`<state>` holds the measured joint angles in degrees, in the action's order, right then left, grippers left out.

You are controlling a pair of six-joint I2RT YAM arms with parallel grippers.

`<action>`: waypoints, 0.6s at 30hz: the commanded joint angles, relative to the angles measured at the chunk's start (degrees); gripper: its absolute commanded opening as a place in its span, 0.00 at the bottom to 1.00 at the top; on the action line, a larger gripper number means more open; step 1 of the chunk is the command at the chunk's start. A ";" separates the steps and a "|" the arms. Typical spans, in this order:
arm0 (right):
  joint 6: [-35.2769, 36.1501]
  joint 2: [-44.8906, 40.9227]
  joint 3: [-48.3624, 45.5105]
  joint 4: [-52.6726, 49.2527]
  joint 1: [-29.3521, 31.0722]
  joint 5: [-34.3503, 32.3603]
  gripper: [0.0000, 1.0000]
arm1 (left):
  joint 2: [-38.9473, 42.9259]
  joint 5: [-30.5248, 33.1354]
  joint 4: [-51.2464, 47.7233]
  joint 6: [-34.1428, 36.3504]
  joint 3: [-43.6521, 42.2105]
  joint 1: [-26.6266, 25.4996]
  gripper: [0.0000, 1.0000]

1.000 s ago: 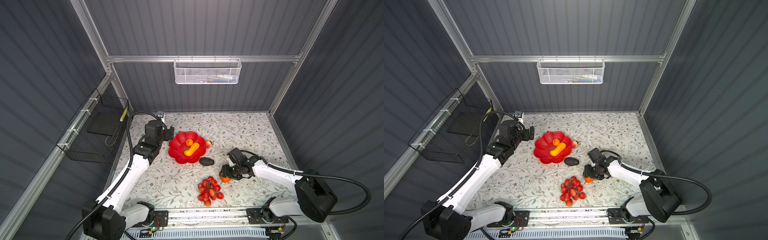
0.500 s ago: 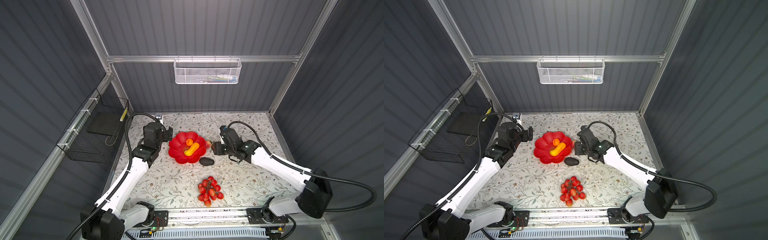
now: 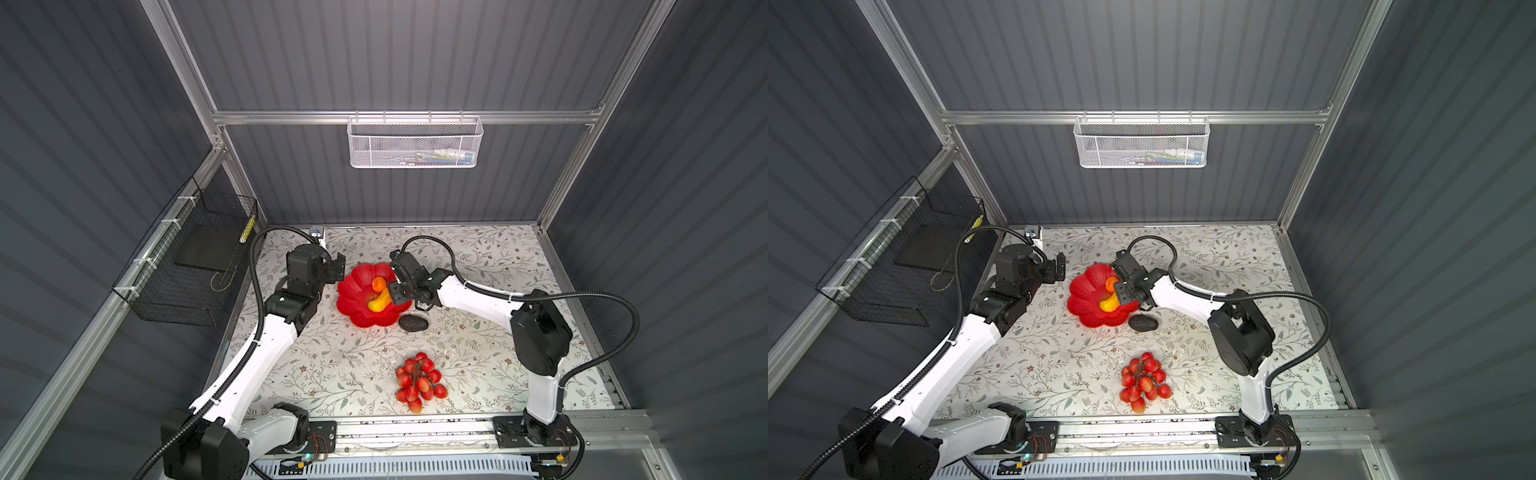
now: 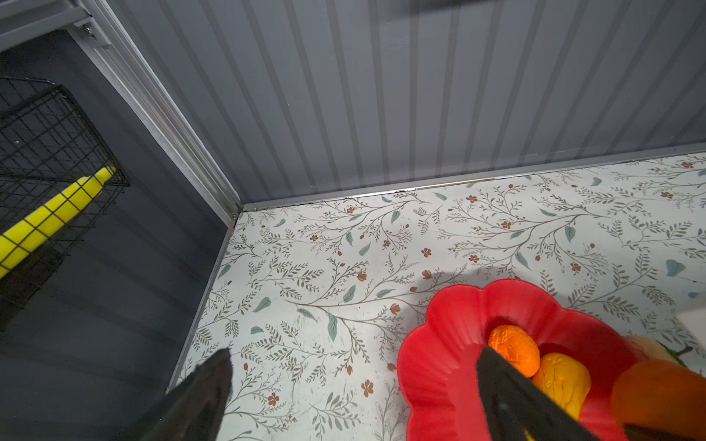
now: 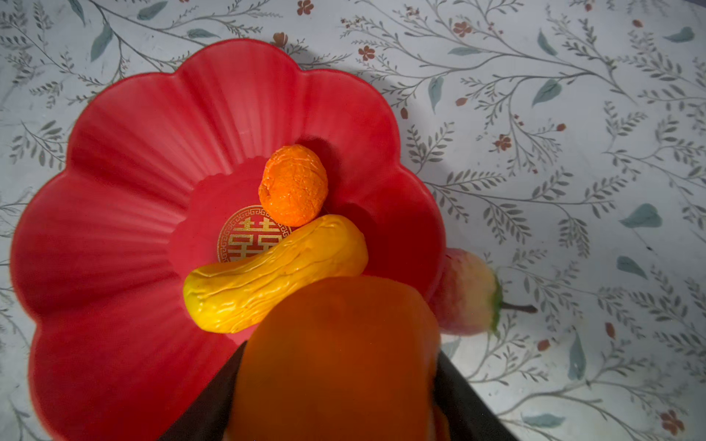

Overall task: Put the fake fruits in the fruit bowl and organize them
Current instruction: 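Place the persimmon into the red bowl with the right gripper and release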

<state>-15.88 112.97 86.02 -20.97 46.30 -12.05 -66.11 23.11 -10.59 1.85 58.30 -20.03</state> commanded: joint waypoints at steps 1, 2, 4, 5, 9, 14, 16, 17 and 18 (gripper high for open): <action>2.25 2.55 3.08 -0.69 0.45 -1.46 0.55 | 0.60 -0.73 0.59 -0.88 -0.76 0.43 1.00; 2.25 3.34 3.76 -0.82 0.54 -1.39 0.57 | 0.57 -0.86 0.51 -0.96 -0.74 0.44 1.00; 2.25 4.38 4.78 -0.98 0.63 -1.12 0.61 | 0.55 -1.04 0.49 -1.06 -0.78 0.48 1.00; 2.17 4.82 5.21 -0.96 0.67 -1.02 0.64 | 0.54 -1.13 0.49 -1.06 -0.76 0.48 1.00; 2.07 5.17 6.69 -2.89 0.66 -1.37 0.76 | 0.34 -1.65 0.31 -1.06 -0.63 0.44 1.00; 1.66 -0.54 4.82 -1.60 0.24 -2.01 0.86 | 0.13 -3.94 0.41 -0.37 -0.71 0.44 1.00; 1.32 -4.43 3.02 0.96 -0.31 -1.86 0.89 | -0.28 -6.66 0.31 0.14 -0.56 0.43 1.00; 1.01 -6.78 1.55 2.32 -0.74 -1.69 0.91 | -0.49 -8.62 0.23 0.49 -0.40 0.43 1.00; 0.67 -9.07 -0.18 3.63 -1.26 -1.35 0.93 | -0.71 -11.14 0.23 1.02 -0.40 0.43 1.00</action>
<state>-14.52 110.78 87.85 -21.04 46.19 -12.78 -66.22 18.11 -10.63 1.78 58.30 -20.03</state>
